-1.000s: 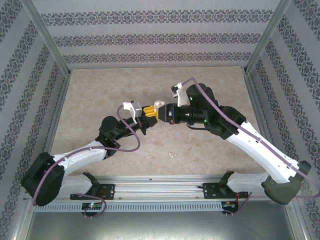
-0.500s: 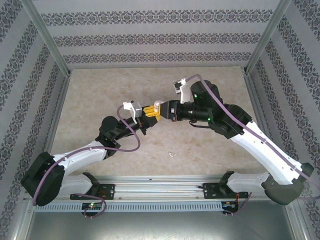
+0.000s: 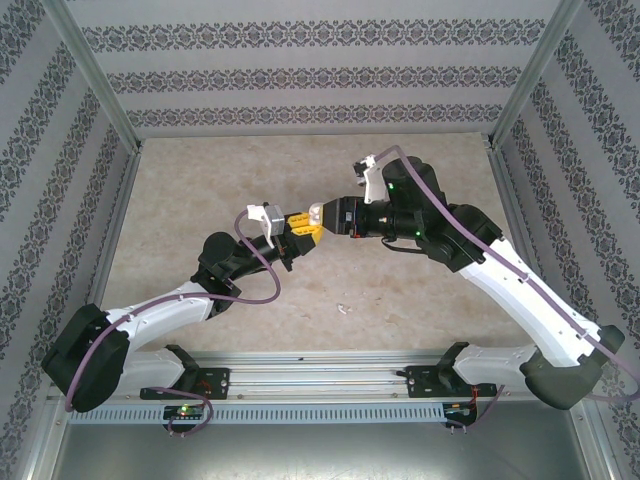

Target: Insert wireless bluetooth earbuds into charging case

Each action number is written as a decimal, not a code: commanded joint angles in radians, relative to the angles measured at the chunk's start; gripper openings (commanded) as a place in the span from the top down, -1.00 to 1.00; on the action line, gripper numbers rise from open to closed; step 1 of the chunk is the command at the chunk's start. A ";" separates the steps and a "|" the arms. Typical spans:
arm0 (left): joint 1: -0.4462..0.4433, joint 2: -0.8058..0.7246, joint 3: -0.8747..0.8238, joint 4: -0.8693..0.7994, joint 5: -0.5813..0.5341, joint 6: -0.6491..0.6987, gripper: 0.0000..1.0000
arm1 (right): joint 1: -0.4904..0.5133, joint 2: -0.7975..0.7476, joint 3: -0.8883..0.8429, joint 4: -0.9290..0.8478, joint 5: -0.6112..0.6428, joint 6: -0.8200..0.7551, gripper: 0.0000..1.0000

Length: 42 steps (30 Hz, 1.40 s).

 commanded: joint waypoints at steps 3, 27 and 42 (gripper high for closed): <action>-0.013 -0.013 0.028 0.012 0.022 -0.020 1.00 | -0.010 0.017 -0.019 -0.001 -0.044 -0.015 0.11; -0.011 -0.011 0.027 0.014 0.021 -0.021 1.00 | 0.011 0.054 -0.013 0.041 -0.104 0.005 0.16; -0.011 -0.013 0.022 0.026 0.022 -0.030 1.00 | 0.011 0.069 -0.018 0.053 -0.101 0.007 0.15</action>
